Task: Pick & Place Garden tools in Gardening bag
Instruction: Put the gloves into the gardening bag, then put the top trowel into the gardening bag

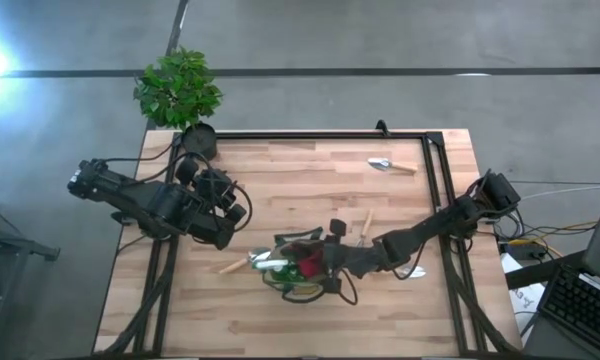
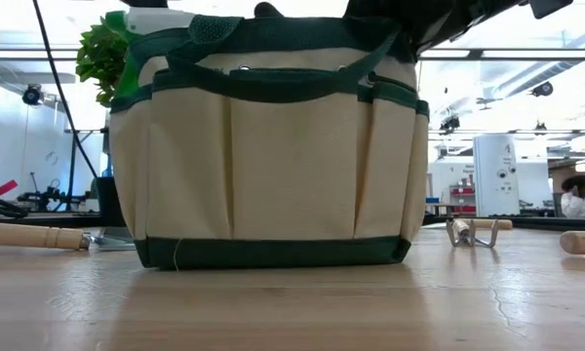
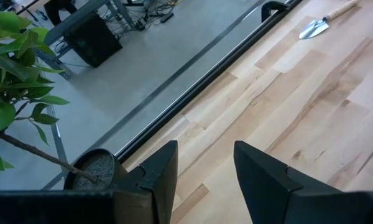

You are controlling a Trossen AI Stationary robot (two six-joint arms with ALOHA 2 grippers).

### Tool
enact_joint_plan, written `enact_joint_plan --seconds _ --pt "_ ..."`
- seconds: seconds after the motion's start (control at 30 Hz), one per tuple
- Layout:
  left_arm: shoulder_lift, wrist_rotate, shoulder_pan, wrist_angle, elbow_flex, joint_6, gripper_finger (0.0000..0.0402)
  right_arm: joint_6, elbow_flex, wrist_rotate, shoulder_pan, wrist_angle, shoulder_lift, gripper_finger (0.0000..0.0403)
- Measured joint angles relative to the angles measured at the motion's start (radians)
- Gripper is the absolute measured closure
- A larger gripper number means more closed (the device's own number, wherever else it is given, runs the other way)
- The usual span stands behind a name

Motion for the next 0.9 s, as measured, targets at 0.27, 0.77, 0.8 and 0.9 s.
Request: enact_joint_plan --seconds 0.27,0.77,0.8,0.9 --pt "0.0 -0.001 0.0 0.0 0.0 0.0 0.0241 0.056 0.0 -0.005 0.0 -0.011 -0.007 0.0175" --pt "0.0 0.006 0.0 0.001 0.0 0.002 0.0241 0.03 0.277 0.009 0.002 -0.477 -0.026 0.0079" --pt "0.0 0.006 0.0 0.001 0.0 0.002 0.0241 0.029 0.302 0.017 0.002 -0.515 -0.026 0.008" --pt "0.0 0.016 0.0 0.001 0.0 0.004 0.0241 0.025 0.375 0.059 0.003 -0.658 -0.027 0.009"
